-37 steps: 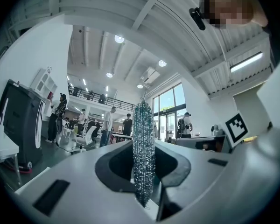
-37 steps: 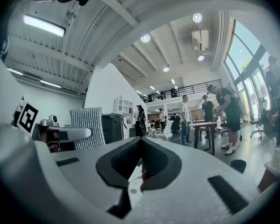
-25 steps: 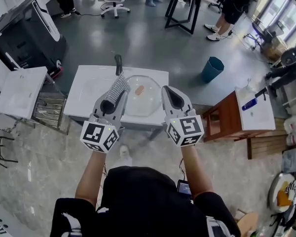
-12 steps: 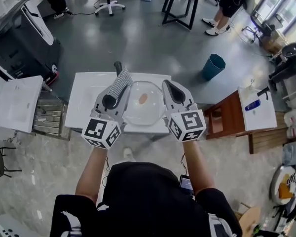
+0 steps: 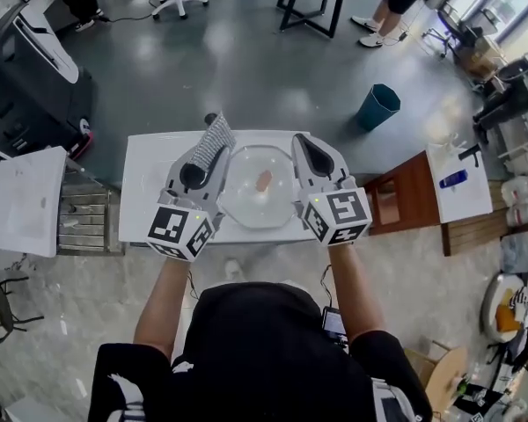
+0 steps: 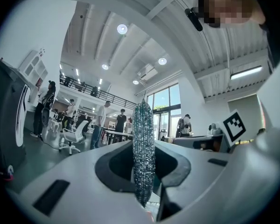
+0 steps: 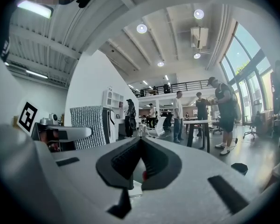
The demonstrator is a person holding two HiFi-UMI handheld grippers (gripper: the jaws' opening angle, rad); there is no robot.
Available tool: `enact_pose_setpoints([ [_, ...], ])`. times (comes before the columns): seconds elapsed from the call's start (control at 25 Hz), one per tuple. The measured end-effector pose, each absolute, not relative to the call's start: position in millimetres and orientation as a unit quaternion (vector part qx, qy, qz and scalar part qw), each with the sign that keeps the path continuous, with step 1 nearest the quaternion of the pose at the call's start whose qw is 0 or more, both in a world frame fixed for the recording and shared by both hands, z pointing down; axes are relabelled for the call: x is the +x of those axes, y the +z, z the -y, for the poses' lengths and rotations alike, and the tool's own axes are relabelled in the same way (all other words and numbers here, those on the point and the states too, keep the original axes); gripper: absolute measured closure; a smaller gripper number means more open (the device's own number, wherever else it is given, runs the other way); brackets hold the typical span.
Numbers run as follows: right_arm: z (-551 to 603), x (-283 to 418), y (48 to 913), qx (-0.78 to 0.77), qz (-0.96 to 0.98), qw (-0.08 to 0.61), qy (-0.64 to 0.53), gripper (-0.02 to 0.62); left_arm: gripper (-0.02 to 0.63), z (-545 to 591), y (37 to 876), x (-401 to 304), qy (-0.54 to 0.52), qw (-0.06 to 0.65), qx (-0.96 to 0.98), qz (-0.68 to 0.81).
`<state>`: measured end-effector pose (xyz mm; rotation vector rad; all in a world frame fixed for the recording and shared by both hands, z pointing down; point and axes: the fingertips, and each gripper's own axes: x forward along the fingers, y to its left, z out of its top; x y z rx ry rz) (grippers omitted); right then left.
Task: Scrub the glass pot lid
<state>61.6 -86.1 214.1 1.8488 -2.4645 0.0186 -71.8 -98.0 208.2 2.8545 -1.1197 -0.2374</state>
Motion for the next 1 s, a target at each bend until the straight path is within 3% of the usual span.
enact_pose_setpoints([
  [1.0,131,104,304,0.615,0.78,0.087,0.075,0.611,0.537,149,297,-21,-0.004,0.086,0.94,0.329],
])
